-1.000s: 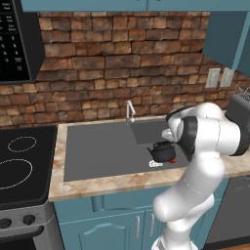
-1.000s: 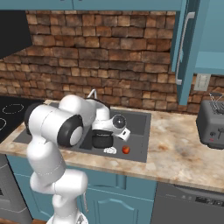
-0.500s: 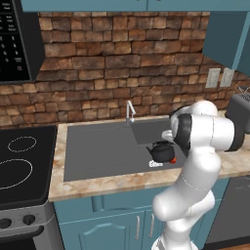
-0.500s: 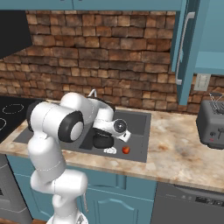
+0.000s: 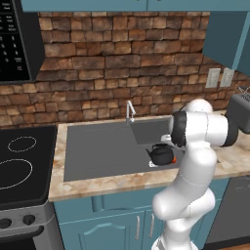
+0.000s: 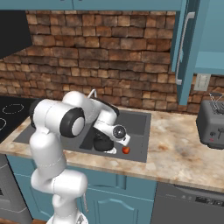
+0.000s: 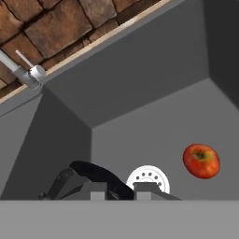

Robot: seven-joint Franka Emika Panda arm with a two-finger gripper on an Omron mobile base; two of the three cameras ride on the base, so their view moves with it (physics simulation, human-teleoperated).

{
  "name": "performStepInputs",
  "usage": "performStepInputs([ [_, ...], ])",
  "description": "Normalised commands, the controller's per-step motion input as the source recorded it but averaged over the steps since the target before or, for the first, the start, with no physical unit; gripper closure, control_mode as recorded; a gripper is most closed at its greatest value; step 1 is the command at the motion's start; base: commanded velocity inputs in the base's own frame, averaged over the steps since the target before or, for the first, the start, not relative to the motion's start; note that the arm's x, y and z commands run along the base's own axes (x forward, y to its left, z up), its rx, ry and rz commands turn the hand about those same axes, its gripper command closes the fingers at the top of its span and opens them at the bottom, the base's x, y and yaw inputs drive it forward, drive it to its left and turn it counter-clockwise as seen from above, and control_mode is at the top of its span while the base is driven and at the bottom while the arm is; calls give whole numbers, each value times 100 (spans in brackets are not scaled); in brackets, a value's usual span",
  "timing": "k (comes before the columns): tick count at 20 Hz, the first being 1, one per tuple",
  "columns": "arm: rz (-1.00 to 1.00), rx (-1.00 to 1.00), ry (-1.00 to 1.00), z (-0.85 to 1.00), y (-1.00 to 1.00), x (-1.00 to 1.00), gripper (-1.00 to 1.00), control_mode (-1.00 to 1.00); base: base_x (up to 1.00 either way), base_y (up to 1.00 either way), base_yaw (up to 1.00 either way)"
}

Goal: Open the cabinet, pick the kettle from the cabinet, and place it in the sink.

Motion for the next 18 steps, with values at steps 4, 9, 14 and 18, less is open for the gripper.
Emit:
performStepInputs([
  [4, 0, 0, 0, -10, -1, 11, 100, -100, 0, 0, 0],
  [9, 0, 0, 0, -8, -1, 16, 100, -100, 0, 0, 0],
  [14, 0, 0, 0, -5, -2, 17, 100, -100, 0, 0, 0],
  [18, 0, 0, 0, -5, -4, 18, 100, -100, 0, 0, 0],
])
